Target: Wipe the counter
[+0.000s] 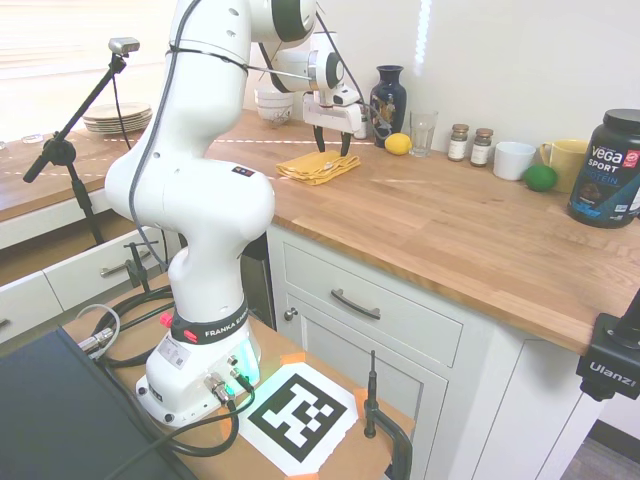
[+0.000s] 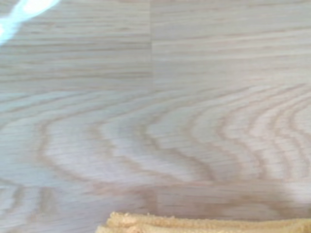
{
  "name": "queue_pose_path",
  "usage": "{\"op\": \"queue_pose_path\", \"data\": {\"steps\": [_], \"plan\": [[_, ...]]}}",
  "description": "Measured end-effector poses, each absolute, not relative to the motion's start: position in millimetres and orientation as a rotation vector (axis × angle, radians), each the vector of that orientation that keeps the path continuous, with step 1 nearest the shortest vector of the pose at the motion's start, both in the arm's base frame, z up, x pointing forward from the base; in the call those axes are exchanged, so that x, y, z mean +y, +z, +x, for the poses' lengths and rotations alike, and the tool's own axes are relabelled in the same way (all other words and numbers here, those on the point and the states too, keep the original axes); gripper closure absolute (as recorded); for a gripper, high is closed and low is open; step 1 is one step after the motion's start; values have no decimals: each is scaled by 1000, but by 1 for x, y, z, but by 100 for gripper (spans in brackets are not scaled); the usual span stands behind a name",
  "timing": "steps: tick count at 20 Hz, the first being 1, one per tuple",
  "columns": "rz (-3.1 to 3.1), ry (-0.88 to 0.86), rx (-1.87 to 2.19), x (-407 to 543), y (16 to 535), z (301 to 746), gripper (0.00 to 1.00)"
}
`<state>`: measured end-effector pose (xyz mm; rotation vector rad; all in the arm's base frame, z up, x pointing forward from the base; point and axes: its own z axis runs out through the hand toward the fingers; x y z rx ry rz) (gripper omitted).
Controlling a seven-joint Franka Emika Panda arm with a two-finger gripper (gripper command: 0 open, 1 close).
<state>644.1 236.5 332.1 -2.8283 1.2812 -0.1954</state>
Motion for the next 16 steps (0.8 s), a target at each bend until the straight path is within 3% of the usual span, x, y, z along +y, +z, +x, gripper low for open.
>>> {"op": "queue_pose_path", "data": {"steps": [16], "plan": [[-2814, -240, 1255, 229, 349, 601, 0]]}}
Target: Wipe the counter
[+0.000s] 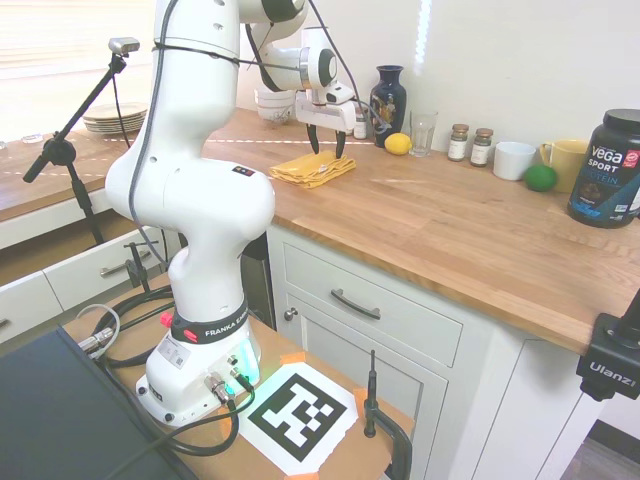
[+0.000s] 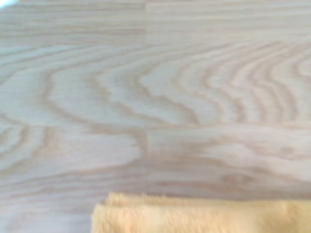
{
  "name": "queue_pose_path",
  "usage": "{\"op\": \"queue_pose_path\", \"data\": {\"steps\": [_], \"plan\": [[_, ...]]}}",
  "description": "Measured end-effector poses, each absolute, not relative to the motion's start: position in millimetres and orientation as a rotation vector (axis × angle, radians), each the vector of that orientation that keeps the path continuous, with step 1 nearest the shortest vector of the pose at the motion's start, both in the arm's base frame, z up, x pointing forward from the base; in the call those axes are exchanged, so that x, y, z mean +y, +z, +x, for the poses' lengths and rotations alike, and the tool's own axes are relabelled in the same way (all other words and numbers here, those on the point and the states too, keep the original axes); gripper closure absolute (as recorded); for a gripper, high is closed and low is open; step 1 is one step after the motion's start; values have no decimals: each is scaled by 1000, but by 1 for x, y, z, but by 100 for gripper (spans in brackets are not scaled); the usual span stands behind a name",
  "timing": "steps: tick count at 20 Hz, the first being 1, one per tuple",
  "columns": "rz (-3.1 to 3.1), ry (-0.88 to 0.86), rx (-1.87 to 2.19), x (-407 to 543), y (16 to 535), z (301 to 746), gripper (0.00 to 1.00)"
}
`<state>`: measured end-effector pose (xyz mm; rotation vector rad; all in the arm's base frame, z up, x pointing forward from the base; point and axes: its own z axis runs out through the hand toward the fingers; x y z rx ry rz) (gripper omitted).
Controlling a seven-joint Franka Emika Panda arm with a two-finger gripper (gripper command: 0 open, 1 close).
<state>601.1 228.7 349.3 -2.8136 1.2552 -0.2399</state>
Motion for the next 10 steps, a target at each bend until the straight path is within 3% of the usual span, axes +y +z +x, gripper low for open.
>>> {"op": "queue_pose_path", "data": {"steps": [10], "plan": [[-2810, -274, 1245, 224, 362, 582, 0]]}}
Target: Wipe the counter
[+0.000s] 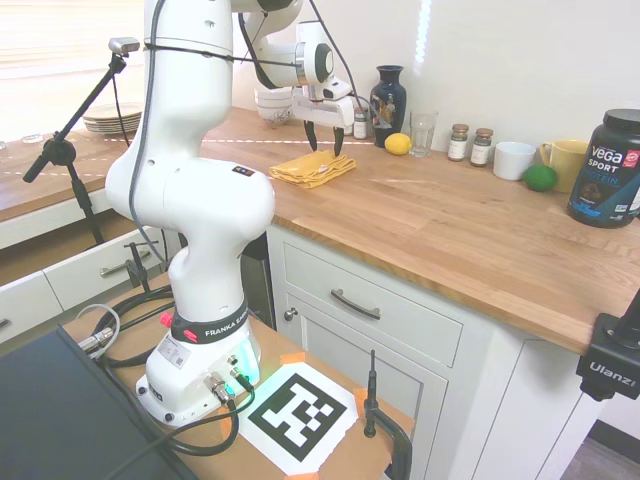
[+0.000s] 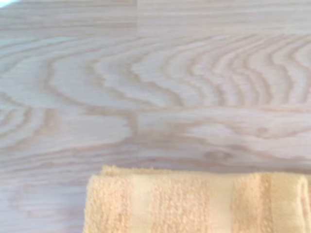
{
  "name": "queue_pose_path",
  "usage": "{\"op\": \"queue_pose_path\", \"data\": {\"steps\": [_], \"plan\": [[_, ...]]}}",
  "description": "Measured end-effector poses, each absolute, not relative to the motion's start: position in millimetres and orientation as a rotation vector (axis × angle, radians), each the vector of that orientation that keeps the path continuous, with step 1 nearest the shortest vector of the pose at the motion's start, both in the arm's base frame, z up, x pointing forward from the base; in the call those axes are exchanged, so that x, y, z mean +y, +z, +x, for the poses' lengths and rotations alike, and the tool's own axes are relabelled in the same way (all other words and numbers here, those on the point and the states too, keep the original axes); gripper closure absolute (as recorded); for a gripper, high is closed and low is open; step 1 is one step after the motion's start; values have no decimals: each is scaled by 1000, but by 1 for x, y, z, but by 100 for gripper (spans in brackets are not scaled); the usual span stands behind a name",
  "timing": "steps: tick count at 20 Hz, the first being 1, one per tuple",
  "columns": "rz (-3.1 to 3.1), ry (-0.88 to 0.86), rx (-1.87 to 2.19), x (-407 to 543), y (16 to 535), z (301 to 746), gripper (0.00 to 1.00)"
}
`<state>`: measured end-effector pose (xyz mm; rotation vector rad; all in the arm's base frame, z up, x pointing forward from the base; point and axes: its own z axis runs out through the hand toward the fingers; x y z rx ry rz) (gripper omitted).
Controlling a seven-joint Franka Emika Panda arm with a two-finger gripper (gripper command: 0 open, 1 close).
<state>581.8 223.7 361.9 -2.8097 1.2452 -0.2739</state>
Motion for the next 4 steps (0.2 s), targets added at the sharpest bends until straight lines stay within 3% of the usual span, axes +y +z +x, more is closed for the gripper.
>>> {"op": "queue_pose_path", "data": {"steps": [4], "plan": [[-2808, -278, 1240, 223, 367, 575, 0]]}}
